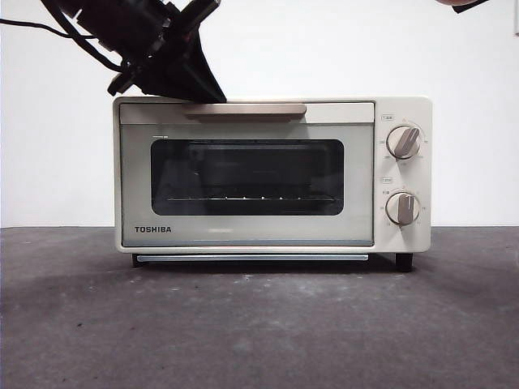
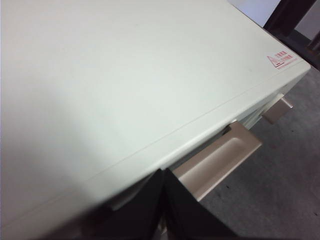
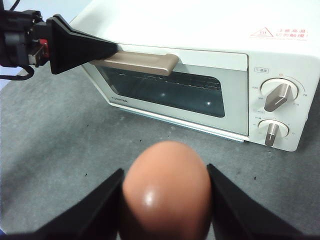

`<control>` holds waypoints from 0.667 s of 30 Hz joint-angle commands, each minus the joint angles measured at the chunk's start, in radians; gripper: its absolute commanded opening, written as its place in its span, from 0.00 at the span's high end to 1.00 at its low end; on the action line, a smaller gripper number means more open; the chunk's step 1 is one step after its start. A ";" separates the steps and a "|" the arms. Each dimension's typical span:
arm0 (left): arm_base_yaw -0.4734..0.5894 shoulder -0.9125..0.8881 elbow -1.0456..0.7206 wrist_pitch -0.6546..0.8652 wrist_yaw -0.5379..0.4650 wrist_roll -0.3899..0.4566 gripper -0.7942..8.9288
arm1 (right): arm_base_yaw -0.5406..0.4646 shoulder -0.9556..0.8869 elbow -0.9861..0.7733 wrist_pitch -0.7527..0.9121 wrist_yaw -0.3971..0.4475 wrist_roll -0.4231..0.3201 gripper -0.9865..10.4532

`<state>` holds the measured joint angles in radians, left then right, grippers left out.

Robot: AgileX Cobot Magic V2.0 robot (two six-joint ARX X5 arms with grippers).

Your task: Eggoven

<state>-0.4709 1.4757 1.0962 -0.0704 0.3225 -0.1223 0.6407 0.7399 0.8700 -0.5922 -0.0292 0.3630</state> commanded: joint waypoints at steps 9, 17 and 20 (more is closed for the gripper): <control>-0.117 0.047 0.012 -0.174 -0.018 0.062 0.91 | 0.007 0.003 0.015 0.008 0.003 -0.031 0.91; -0.226 0.047 0.012 -0.313 -0.017 0.058 0.91 | 0.007 0.003 0.015 0.008 0.003 -0.031 0.91; -0.261 0.047 0.012 -0.367 -0.017 0.055 0.91 | 0.007 0.003 0.015 0.008 0.003 -0.031 0.91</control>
<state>-0.7261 1.5017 1.1027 -0.4431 0.3317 -0.0761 0.6407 0.7399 0.8700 -0.5945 -0.0288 0.3435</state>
